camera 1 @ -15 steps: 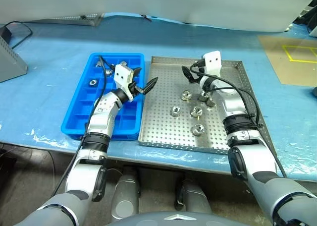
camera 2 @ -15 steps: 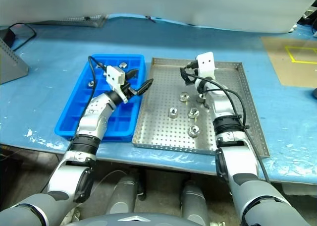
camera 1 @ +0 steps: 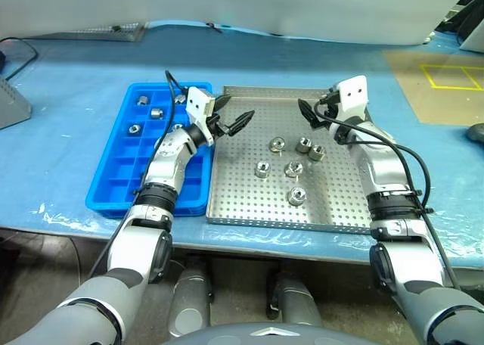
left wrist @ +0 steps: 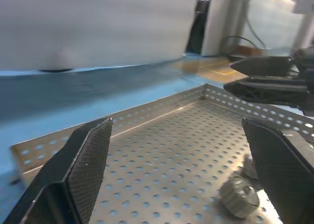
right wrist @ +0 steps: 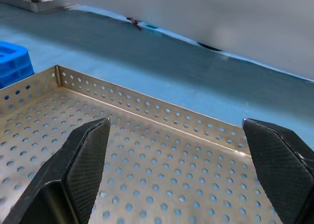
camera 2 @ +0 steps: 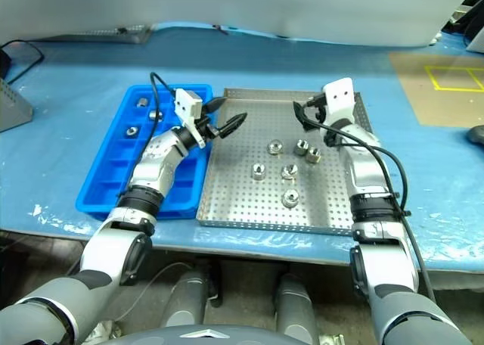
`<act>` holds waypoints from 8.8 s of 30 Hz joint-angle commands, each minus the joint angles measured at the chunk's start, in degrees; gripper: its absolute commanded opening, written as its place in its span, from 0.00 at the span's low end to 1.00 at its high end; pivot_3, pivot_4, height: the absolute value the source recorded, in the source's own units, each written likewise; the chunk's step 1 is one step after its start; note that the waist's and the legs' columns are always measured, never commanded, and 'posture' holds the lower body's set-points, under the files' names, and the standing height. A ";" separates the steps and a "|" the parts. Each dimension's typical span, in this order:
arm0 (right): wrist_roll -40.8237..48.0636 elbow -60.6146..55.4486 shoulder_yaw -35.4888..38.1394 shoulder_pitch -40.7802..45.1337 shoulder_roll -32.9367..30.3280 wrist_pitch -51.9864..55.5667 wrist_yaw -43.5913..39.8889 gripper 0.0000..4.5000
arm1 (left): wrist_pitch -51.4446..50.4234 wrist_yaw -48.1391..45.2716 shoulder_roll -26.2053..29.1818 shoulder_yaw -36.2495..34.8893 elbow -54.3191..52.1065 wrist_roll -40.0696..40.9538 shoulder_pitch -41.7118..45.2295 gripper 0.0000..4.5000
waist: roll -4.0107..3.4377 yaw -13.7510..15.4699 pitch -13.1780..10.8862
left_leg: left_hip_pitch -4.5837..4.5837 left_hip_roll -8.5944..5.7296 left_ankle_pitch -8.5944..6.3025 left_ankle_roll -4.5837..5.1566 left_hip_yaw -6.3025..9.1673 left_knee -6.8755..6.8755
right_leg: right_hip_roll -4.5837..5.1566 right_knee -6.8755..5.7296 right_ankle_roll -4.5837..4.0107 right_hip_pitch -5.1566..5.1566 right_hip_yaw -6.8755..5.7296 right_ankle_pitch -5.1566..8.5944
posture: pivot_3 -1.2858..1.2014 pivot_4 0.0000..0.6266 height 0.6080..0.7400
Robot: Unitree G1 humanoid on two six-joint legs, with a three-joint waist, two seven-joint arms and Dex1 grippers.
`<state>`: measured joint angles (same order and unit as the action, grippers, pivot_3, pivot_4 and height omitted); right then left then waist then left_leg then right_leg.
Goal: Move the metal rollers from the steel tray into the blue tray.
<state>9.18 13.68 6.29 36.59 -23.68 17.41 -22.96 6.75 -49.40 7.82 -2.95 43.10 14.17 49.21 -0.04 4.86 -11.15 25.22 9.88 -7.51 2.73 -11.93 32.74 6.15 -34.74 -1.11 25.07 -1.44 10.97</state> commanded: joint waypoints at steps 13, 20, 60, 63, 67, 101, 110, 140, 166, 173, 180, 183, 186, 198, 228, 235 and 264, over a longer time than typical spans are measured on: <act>2.03 -18.10 3.35 -11.29 -3.48 8.81 1.16 1.00 | -9.68 -29.03 8.49 7.64 6.02 -2.39 7.98 0.99 | 0.00 -2.86 0.00 | -0.05 -0.02 0.00 -0.01 -0.03 -0.03 | -0.01 0.03 0.00 0.00 0.07 0.00 | 0.40 0.24 1.00; 0.78 -18.18 3.08 -12.27 -4.14 8.42 2.64 1.00 | -9.90 -33.70 8.31 11.26 2.68 -4.44 6.33 0.99 | 0.00 -3.41 0.00 | -0.05 -0.04 0.00 0.00 -0.03 -0.02 | 0.00 0.03 0.00 -0.03 0.07 0.00 | 0.39 0.24 1.00; -1.95 15.02 -8.91 9.59 11.81 -8.78 -4.91 1.00 | -23.69 22.56 2.49 -11.66 -38.14 -0.41 -14.99 0.41 | -0.01 -1.35 0.01 | 0.17 0.09 -0.01 0.02 0.16 0.00 | -0.02 0.03 -0.04 0.05 -0.22 0.01 | 0.61 0.24 1.00; -2.17 22.02 -9.58 13.44 14.60 -12.26 -6.83 1.00 | -25.89 27.65 3.07 -13.24 -45.91 0.07 -20.13 0.41 | -0.01 0.66 0.01 | 0.19 0.12 -0.01 0.01 0.18 0.00 | -0.01 0.02 -0.08 0.06 -0.27 0.03 | 0.64 0.24 1.00; -2.88 28.88 -10.67 17.23 17.70 -16.21 -9.98 1.00 | -30.40 35.22 2.97 -14.87 -56.99 -0.58 -27.47 0.41 | -0.01 3.09 0.00 | 0.18 0.14 -0.01 -0.01 0.21 0.00 | 0.02 0.01 -0.08 -0.01 -0.33 0.04 | 0.67 0.24 1.00; -0.92 16.84 -6.12 9.73 13.89 -10.66 -9.28 1.00 | -28.62 25.17 6.54 -5.79 -47.44 4.36 -24.37 0.99 | 0.06 4.97 0.02 | 0.01 -0.03 0.29 -0.50 0.49 -0.50 | -0.03 -0.01 0.04 0.04 -0.20 0.10 | 0.56 0.24 1.00; -1.67 -4.76 -0.60 -4.47 4.30 1.12 -2.05 1.00 | -21.17 -0.54 8.66 3.82 -22.63 4.18 -9.74 0.99 | 0.09 0.31 0.03 | -0.04 -0.07 0.34 -0.49 0.30 -0.45 | -0.06 -0.03 0.08 0.02 -0.10 0.09 | 0.43 0.24 1.00; -1.33 -27.45 7.29 -21.52 0.13 13.34 8.46 1.00 | -2.16 8.49 -4.43 3.32 26.96 -8.90 15.27 0.99 | 0.06 -7.33 0.06 | 0.00 -0.13 -0.16 0.32 0.10 0.36 | 0.03 0.13 0.06 -0.33 0.03 0.07 | 0.32 0.24 1.00; -3.04 -2.61 -3.57 -3.37 4.89 1.17 2.26 1.00 | -6.07 17.73 -1.51 -8.06 3.27 -2.13 5.79 0.57 | 0.02 -5.75 0.08 | -0.02 -0.03 -0.15 0.30 0.15 0.29 | 0.02 0.06 0.02 -0.29 -0.12 0.05 | 0.49 0.24 1.00; -3.57 11.27 -5.95 5.30 7.43 -6.20 -1.39 1.00 | -14.93 25.10 0.61 -8.46 -19.88 -0.31 -6.81 0.57 | 0.04 -1.55 0.07 | 0.29 0.05 -0.05 0.46 0.15 0.33 | 0.04 -0.01 -0.02 -0.02 -0.24 0.05 | 0.54 0.24 1.00; -3.24 11.07 -4.54 5.05 7.39 -7.63 -0.74 1.00 | -19.03 14.47 1.56 -3.22 -20.63 2.41 -5.17 0.57 | 0.02 0.90 0.06 | 0.10 -0.07 -0.13 0.28 0.08 0.33 | 0.13 0.00 -0.02 -0.32 -0.15 0.06 | 0.49 0.24 1.00; -1.31 4.72 -1.47 1.17 6.14 -4.87 0.70 1.00 | -18.18 6.78 1.21 -0.62 -14.30 2.67 -1.06 0.57 | 0.03 0.65 0.06 | 0.10 -0.14 -0.11 0.27 0.03 0.33 | 0.14 0.01 -0.02 -0.37 -0.02 0.06 | 0.45 0.24 1.00; 0.36 -3.81 2.32 -3.97 4.80 -0.94 2.98 1.00 | -14.42 1.11 0.16 2.77 -4.19 -0.05 3.61 0.57 | 0.03 -0.50 0.06 | 0.00 -0.14 -0.09 0.25 0.02 0.33 | 0.11 0.00 0.00 -0.38 0.07 0.05 | 0.40 0.24 1.00; 1.27 -27.03 8.82 -19.14 3.85 10.03 11.01 1.00 | -1.14 10.51 -4.66 6.70 28.90 -12.44 11.16 0.43 | -0.04 -7.57 0.12 | -0.09 -0.02 -0.10 0.25 0.07 0.15 | -0.05 0.10 0.17 -0.26 0.03 0.14 | 0.31 0.24 1.00; 0.63 -18.43 3.67 -13.78 4.58 6.24 10.30 1.00 | -0.49 9.39 -4.57 -2.04 25.00 -8.38 12.68 0.58 | -0.06 -7.08 0.15 | 0.14 -0.11 -0.38 0.53 0.00 0.29 | 0.08 0.53 0.03 -0.31 -0.03 0.05 | 0.35 0.24 1.00; 0.67 -19.50 4.33 -14.95 4.32 6.35 10.99 1.00 | -0.84 10.39 -5.65 2.82 27.24 -13.71 10.56 0.58 | -0.06 -7.24 0.15 | -0.02 -0.10 -0.38 0.51 0.00 0.29 | 0.07 0.54 0.04 -0.47 0.00 0.05 | 0.34 0.24 1.00; 1.59 8.32 -3.40 8.14 9.07 -3.69 -2.83 1.00 | -8.98 23.83 -2.52 -5.05 -16.38 -4.81 -0.11 0.18 | -0.03 -4.23 0.11 | 0.23 0.06 -0.18 0.55 0.04 0.24 | 0.05 0.13 -0.01 0.04 -0.17 0.05 | 0.54 0.24 1.00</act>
<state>9.99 19.91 3.30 41.97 -15.04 16.64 -23.65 0.86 -27.29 4.92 -8.30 35.84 8.14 51.07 -0.07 0.62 -11.04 25.44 9.96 -7.68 3.25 -11.88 32.98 6.19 -34.65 -1.13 25.12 -1.61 11.03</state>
